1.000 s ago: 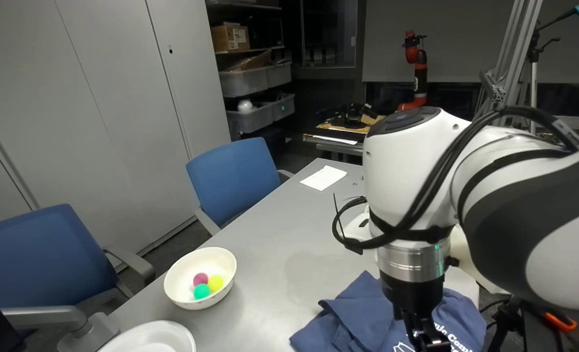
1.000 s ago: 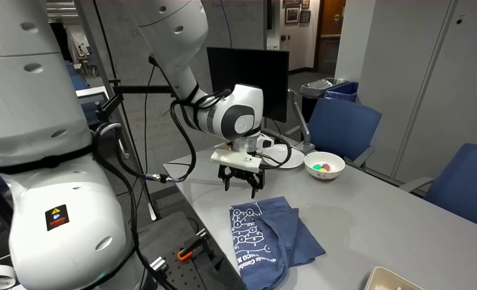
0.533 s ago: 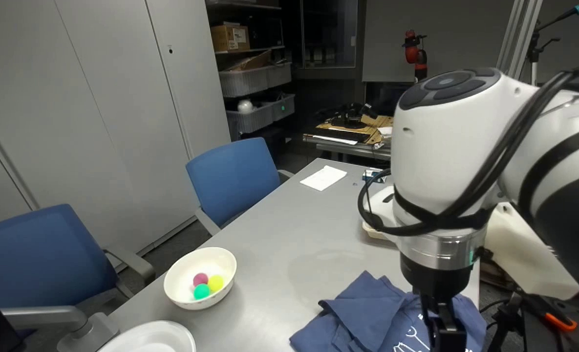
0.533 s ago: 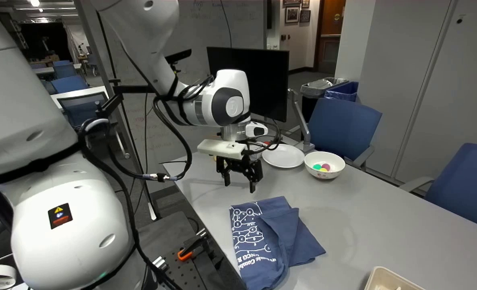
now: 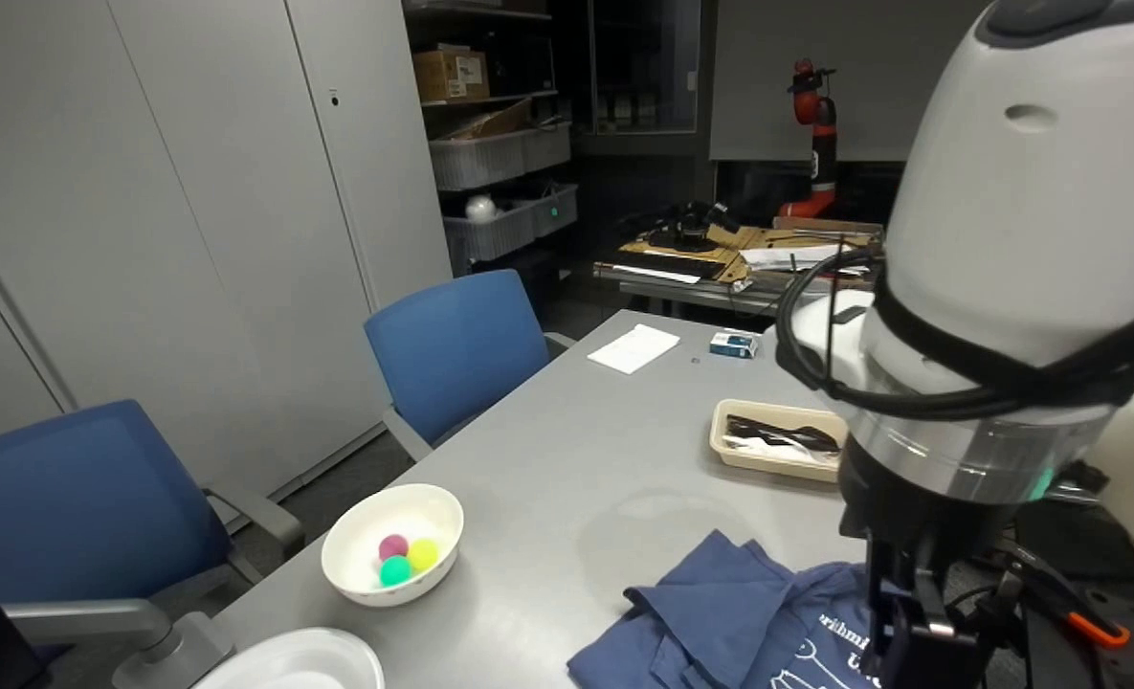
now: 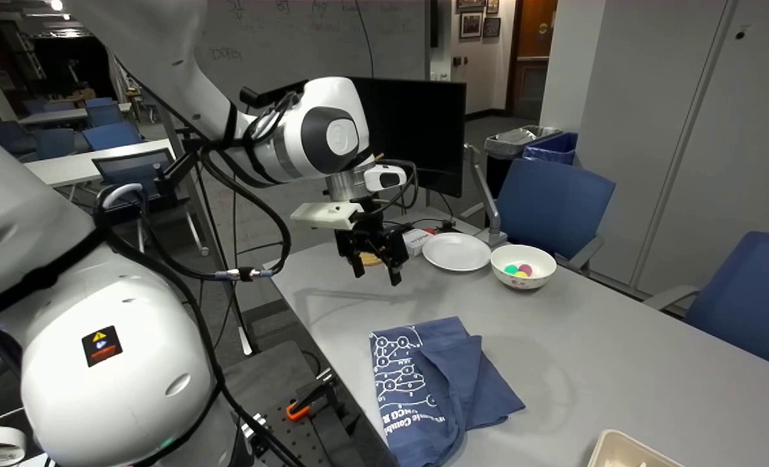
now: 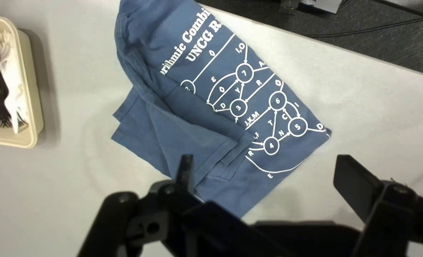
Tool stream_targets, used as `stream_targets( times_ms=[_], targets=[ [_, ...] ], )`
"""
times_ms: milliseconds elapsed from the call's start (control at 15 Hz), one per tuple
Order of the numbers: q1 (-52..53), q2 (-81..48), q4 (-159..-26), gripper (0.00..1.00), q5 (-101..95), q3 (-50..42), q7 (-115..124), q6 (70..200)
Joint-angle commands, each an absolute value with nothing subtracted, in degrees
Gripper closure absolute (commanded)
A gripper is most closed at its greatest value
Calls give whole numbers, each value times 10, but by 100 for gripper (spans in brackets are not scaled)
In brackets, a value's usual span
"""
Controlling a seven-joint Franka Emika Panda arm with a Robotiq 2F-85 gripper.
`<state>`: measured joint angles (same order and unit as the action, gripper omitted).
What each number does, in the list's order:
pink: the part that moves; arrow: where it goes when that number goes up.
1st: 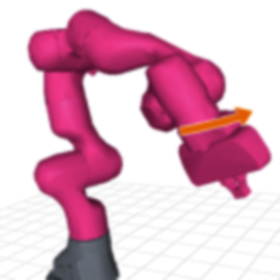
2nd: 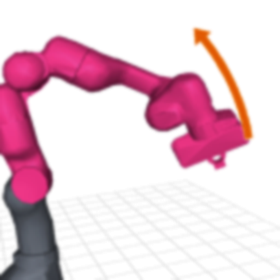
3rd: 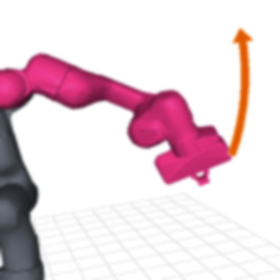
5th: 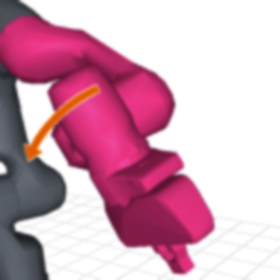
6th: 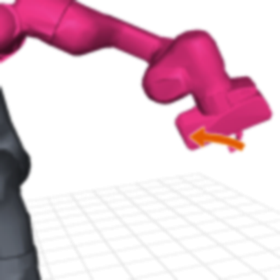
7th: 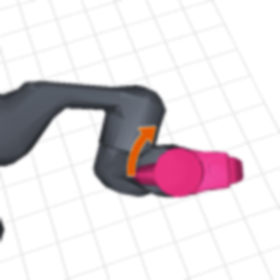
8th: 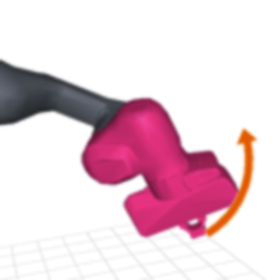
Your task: Fold the T-sheet on the table
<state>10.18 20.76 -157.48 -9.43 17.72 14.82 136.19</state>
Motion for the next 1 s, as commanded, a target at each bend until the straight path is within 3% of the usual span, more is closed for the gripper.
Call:
stream_targets(
  times_ms=[0, 933],
  targets=[
    [105, 215, -1574, 0, -97, 178, 155, 1355],
    [105, 222, -1574, 0, -97, 181, 160, 1351]
  ],
)
